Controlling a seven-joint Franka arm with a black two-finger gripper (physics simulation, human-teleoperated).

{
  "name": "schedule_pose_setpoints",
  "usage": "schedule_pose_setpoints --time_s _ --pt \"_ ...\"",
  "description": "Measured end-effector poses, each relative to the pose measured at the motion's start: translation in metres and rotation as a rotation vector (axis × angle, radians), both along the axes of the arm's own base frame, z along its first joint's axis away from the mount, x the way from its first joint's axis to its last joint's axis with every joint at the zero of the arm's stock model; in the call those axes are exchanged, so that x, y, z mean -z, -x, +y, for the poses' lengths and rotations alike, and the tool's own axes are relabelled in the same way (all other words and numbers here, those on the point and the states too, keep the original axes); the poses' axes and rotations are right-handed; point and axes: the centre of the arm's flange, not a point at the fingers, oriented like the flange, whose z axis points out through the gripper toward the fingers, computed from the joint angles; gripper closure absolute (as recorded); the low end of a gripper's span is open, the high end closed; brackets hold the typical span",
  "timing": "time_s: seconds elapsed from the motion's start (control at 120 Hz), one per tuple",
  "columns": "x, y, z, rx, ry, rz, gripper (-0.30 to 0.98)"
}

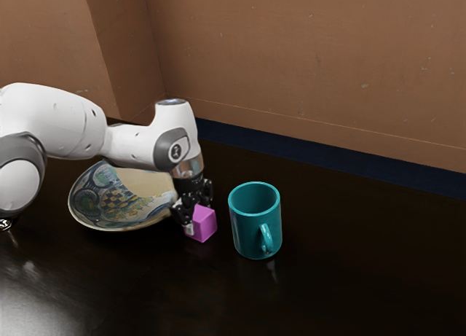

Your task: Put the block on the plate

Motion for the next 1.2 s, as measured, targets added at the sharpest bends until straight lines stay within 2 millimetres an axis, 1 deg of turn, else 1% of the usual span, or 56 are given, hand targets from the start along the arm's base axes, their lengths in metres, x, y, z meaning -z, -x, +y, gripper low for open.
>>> schedule_pose_setpoints --time_s 0.05,0.158,0.4,0.608,0.683,0.733,0.783,0.842,0.933,1.075,1.125,1.2 --pt "-0.002 -0.002 -0.004 0.007 0.002 -0.006 0.34" --pt "-0.013 -0.005 -0.013 0.023 0.008 -0.025 0.35" --pt "-0.055 -0.006 -0.017 0.037 0.014 -0.082 0.35" --pt "-0.11 0.0 -0.019 0.047 0.023 -0.138 0.35" --pt "-0.132 0.004 -0.017 0.047 0.025 -0.157 0.35" --pt "-0.142 0.006 -0.013 0.043 0.026 -0.163 0.35" --pt "-0.147 0.007 -0.005 0.031 0.025 -0.164 0.35" --pt "-0.151 0.007 0.01 0.008 0.023 -0.164 0.35" --pt "-0.153 0.007 0.041 -0.036 0.014 -0.163 0.35" --pt "-0.151 0.011 0.103 -0.126 -0.002 -0.155 0.35" --pt "-0.15 0.013 0.117 -0.148 -0.005 -0.152 0.35" --pt "-0.145 0.015 0.134 -0.167 -0.015 -0.141 0.35"
